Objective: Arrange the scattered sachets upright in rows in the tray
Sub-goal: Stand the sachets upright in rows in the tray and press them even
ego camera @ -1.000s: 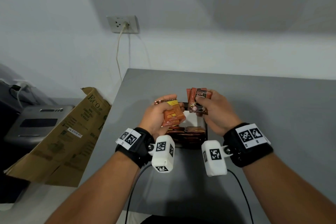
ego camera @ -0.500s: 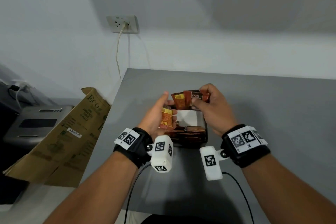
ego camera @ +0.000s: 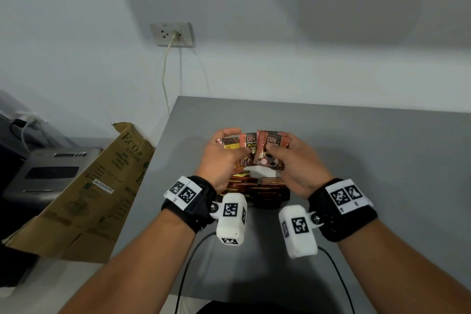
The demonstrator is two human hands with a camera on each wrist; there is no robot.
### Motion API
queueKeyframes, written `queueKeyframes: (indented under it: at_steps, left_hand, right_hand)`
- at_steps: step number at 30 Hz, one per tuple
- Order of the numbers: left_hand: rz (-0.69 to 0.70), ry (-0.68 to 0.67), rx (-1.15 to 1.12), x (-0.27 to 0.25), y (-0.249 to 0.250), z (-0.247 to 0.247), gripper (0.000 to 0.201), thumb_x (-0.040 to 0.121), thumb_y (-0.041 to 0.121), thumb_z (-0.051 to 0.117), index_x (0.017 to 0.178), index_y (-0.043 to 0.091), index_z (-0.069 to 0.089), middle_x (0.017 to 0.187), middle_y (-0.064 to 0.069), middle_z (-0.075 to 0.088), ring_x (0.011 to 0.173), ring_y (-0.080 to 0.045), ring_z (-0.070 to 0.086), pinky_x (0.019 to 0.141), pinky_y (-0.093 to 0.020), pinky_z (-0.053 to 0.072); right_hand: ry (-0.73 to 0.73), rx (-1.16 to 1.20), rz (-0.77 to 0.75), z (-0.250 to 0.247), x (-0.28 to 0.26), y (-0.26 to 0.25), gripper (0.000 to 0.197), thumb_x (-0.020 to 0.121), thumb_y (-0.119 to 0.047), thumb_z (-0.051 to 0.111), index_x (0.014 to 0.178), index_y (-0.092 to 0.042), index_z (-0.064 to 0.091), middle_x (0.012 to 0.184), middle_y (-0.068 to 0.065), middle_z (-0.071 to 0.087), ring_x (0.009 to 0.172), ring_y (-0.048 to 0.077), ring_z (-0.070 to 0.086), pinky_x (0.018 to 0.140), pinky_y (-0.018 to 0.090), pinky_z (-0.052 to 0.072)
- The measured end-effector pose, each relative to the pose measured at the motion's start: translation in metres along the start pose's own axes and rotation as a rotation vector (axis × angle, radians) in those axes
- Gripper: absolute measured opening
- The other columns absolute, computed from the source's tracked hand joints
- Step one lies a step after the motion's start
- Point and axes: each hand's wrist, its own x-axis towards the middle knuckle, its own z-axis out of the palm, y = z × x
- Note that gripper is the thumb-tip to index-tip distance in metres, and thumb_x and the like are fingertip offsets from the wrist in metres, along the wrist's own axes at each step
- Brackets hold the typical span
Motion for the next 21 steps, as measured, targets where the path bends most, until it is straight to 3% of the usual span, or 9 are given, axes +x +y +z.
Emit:
queueKeyframes:
  at_steps: [3,5,7,10,12,16,18,19,21]
  left_hand:
    - [-0.044,-0.055,-0.052,-0.005,0.002,0.006,0.035,0.085,-0.012,0.059,0.11,0.014,0.063,0.092,-0.013,0.071,0.073,-0.026,0.068,0.069,-0.038,0.053]
    - [-0.136,-0.098,-0.175,-0.006,0.004,0.002,0.036,0.087,-0.002,0.046,0.118,0.008,0.06,0.1,-0.02,0.068,0.077,-0.031,0.067,0.069,-0.043,0.054]
    - [-0.193,-0.111,-0.269,-0.007,0.007,-0.003,0.04,0.089,-0.003,0.038,0.124,0.003,0.057,0.104,-0.027,0.065,0.084,-0.036,0.069,0.072,-0.049,0.058]
    - [-0.169,-0.123,-0.257,-0.007,0.01,-0.007,0.036,0.095,-0.011,0.045,0.127,0.001,0.056,0.106,-0.027,0.066,0.083,-0.034,0.072,0.069,-0.047,0.062]
    - [-0.132,-0.131,-0.217,-0.009,0.007,-0.007,0.036,0.093,-0.013,0.052,0.126,0.002,0.058,0.102,-0.023,0.068,0.077,-0.031,0.073,0.063,-0.042,0.062]
    - [-0.073,-0.089,-0.203,-0.008,-0.002,-0.002,0.029,0.09,-0.011,0.06,0.112,0.007,0.063,0.091,-0.018,0.071,0.069,-0.027,0.071,0.058,-0.036,0.059]
    - [-0.1,-0.07,-0.184,-0.007,-0.001,-0.001,0.018,0.093,0.005,0.065,0.11,0.009,0.062,0.093,-0.018,0.07,0.069,-0.026,0.069,0.056,-0.032,0.057]
    - [-0.145,-0.076,-0.152,-0.006,0.001,-0.002,0.021,0.095,0.021,0.066,0.112,0.009,0.062,0.093,-0.016,0.069,0.069,-0.024,0.068,0.055,-0.031,0.054]
    - [-0.31,-0.069,-0.079,-0.001,0.001,-0.007,0.048,0.092,0.053,0.06,0.111,0.01,0.063,0.086,-0.013,0.067,0.064,-0.021,0.062,0.053,-0.029,0.049]
  right_hand:
    - [0.03,-0.112,0.016,0.009,0.003,0.003,0.02,0.096,-0.004,0.06,0.113,-0.013,0.056,0.114,0.014,0.069,0.106,0.031,0.067,0.097,0.051,0.052]
    - [0.064,-0.098,0.008,0.007,0.005,0.002,0.025,0.097,-0.003,0.058,0.119,-0.013,0.052,0.118,0.017,0.066,0.105,0.032,0.066,0.089,0.048,0.055]
    - [0.029,-0.049,0.001,-0.001,0.005,-0.002,0.026,0.099,-0.003,0.054,0.124,-0.01,0.055,0.115,0.021,0.069,0.098,0.033,0.069,0.075,0.04,0.056]
    - [-0.049,0.022,0.03,-0.005,-0.001,-0.009,0.019,0.099,-0.003,0.053,0.109,-0.011,0.066,0.096,0.014,0.075,0.079,0.022,0.071,0.058,0.028,0.054]
    - [-0.087,0.028,0.033,-0.004,-0.003,-0.01,0.017,0.098,-0.002,0.053,0.106,-0.01,0.066,0.094,0.011,0.075,0.077,0.02,0.071,0.061,0.029,0.055]
    - [-0.081,-0.066,0.014,0.004,-0.004,-0.003,0.018,0.096,0.001,0.057,0.11,-0.008,0.064,0.106,0.017,0.073,0.091,0.029,0.071,0.082,0.042,0.057]
    - [-0.024,-0.112,-0.031,0.004,-0.003,-0.001,0.018,0.094,0.001,0.06,0.11,-0.007,0.063,0.105,0.016,0.074,0.094,0.029,0.071,0.084,0.043,0.057]
    - [0.011,-0.152,-0.074,0.003,-0.002,-0.002,0.018,0.093,0.0,0.062,0.108,-0.009,0.062,0.101,0.012,0.074,0.09,0.025,0.072,0.08,0.038,0.057]
    - [0.068,-0.33,-0.212,-0.001,-0.002,-0.007,0.016,0.093,-0.004,0.064,0.101,-0.018,0.061,0.092,0.001,0.073,0.081,0.012,0.069,0.072,0.024,0.055]
